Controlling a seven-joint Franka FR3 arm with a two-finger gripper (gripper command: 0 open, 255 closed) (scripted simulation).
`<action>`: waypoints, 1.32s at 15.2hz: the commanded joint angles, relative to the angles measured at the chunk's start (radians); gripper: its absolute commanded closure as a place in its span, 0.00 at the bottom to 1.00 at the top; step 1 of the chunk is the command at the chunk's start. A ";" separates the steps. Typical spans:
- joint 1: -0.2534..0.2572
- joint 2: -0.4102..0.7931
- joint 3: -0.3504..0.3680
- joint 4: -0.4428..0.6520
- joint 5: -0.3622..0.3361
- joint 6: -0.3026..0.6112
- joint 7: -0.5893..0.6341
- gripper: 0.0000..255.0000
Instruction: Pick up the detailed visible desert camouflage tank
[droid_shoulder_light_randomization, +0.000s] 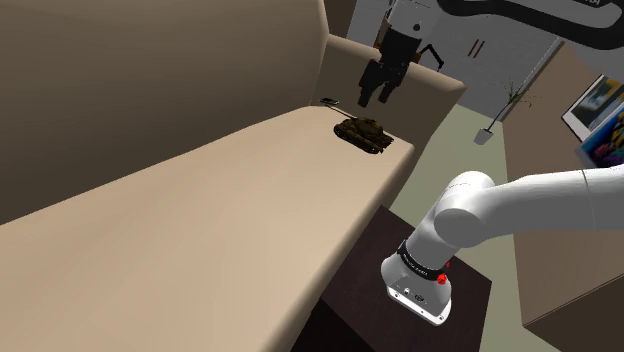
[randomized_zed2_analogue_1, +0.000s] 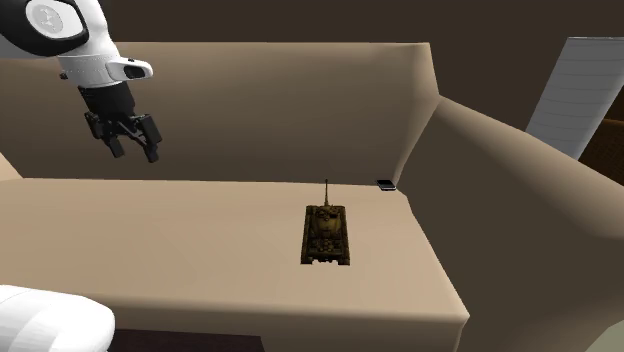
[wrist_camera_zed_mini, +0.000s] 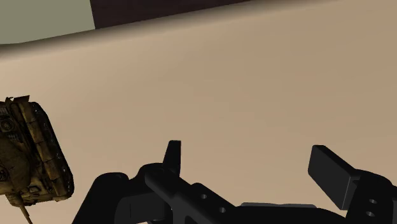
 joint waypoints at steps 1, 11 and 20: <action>0.000 0.000 0.000 0.000 0.000 0.000 0.000 0.00; -0.048 0.188 -0.198 0.006 -0.111 0.158 -0.246 0.00; -0.069 0.452 -0.361 0.122 -0.135 0.288 -0.468 0.00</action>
